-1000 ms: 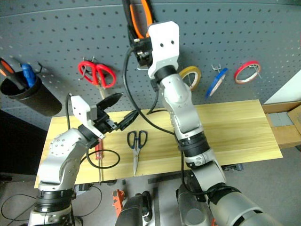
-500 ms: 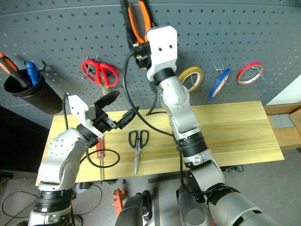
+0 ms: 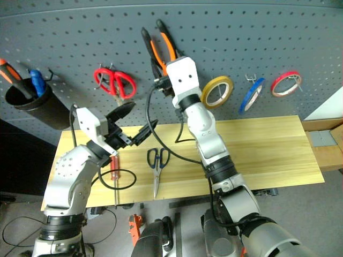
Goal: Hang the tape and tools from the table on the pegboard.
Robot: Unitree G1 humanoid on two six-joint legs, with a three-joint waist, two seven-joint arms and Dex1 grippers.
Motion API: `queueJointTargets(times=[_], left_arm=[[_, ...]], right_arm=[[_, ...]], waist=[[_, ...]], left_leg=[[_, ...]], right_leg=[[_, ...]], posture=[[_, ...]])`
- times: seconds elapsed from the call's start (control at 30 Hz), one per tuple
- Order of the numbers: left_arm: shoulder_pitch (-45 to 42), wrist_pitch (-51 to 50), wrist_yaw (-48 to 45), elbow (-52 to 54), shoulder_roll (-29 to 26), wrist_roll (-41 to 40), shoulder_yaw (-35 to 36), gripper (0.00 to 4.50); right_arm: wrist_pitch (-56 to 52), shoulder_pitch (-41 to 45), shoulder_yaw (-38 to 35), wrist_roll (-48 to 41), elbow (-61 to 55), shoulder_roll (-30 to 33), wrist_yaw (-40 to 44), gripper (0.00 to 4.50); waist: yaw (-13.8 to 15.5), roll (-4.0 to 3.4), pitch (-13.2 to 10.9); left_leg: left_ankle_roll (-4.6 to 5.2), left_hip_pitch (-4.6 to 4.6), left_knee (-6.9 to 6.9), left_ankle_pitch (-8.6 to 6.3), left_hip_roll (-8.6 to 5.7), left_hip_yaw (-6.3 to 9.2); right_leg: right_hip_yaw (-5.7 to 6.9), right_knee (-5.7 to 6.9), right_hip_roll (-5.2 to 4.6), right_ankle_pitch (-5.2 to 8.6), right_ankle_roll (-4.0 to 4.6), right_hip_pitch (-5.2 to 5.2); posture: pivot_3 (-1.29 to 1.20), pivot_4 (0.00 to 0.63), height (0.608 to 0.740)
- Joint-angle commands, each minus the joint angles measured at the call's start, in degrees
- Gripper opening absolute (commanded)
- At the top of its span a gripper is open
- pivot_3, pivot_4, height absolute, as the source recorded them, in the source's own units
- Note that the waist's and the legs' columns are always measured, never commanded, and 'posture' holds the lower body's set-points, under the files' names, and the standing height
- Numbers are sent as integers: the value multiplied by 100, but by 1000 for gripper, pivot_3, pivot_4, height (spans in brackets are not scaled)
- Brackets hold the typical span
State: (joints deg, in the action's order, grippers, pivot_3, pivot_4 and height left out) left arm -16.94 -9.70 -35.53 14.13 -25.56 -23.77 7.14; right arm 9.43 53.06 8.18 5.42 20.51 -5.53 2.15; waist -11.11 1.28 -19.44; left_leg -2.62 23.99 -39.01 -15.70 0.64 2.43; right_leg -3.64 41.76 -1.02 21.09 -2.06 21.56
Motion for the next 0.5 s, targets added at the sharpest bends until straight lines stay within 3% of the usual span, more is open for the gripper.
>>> queueJointTargets(times=[0.03, 0.1, 0.13, 0.27, 0.5], left_arm=[[-48, 149, 23, 88, 7, 22, 75, 4500], [-57, 157, 35, 77, 13, 34, 64, 4500], [-53, 155, 43, 76, 16, 42, 60, 4500], [-9, 83, 94, 67, 20, 82, 39, 4500], [70, -14, 236, 11, 115, 137, -32, 4500]], right_arm=[[72, -15, -33, 69, -180, -30, -135, 2652], [-39, -93, -78, 65, -260, -20, -169, 2652], [-141, -145, -83, 74, -321, -3, -178, 3383], [-618, -483, -47, -29, -793, 51, 10, 4475], [-1651, -1418, 57, -139, -2217, 361, 508, 4475]], waist=[[0, 2, 1], [7, 5, 3], [15, 9, 5], [17, 20, 12], [17, 28, 36]], left_leg=[[0, 0, 0, 0, 0, 0], [0, 0, 0, 0, -1, -1], [0, 0, 0, 0, -1, 0], [0, 0, 0, 0, -1, -1], [0, 1, 3, 0, 0, 1]], right_leg=[[0, 0, 0, 0, 0, 0], [0, -1, -1, 0, 0, 0], [1, -1, -2, 0, 0, -1], [2, -1, -2, 0, 0, -1], [2, 0, -3, 0, 0, 0]], posture=[[-157, 272, 740], [-158, 272, 740], [-159, 271, 740], [-165, 272, 740], [-177, 262, 740]])
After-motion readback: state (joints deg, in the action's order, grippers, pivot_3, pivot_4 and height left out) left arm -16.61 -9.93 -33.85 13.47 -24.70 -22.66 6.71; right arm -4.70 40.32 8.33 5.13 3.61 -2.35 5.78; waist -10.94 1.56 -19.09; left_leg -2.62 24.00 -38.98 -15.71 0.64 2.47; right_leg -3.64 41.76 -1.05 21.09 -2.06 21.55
